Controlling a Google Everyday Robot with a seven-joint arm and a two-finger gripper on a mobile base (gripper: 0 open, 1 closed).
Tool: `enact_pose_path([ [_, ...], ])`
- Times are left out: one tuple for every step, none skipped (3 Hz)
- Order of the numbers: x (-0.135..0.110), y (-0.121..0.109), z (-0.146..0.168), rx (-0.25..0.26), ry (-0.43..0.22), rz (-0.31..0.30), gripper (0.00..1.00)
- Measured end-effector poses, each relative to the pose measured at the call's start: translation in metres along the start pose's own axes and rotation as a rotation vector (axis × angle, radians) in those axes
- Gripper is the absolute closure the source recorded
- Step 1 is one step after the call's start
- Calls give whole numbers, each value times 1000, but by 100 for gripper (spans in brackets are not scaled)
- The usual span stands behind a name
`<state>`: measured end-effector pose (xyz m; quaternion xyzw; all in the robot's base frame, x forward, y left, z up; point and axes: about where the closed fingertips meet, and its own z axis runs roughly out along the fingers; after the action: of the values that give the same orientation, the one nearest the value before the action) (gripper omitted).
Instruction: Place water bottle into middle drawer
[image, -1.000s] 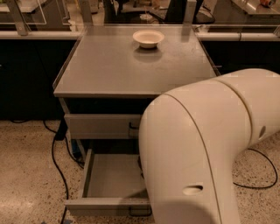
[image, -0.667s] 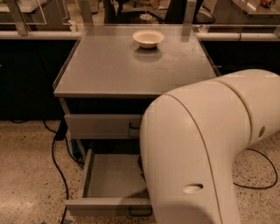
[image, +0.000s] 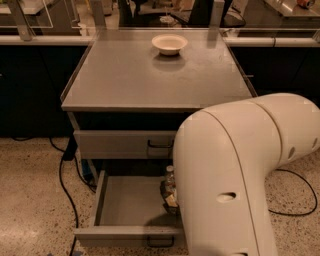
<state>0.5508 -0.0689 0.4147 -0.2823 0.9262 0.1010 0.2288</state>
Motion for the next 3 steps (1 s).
enact_pose_path([
  [0, 0, 0, 0, 0, 0, 100],
  [0, 0, 0, 0, 0, 0, 82],
  [0, 0, 0, 0, 0, 0, 59],
])
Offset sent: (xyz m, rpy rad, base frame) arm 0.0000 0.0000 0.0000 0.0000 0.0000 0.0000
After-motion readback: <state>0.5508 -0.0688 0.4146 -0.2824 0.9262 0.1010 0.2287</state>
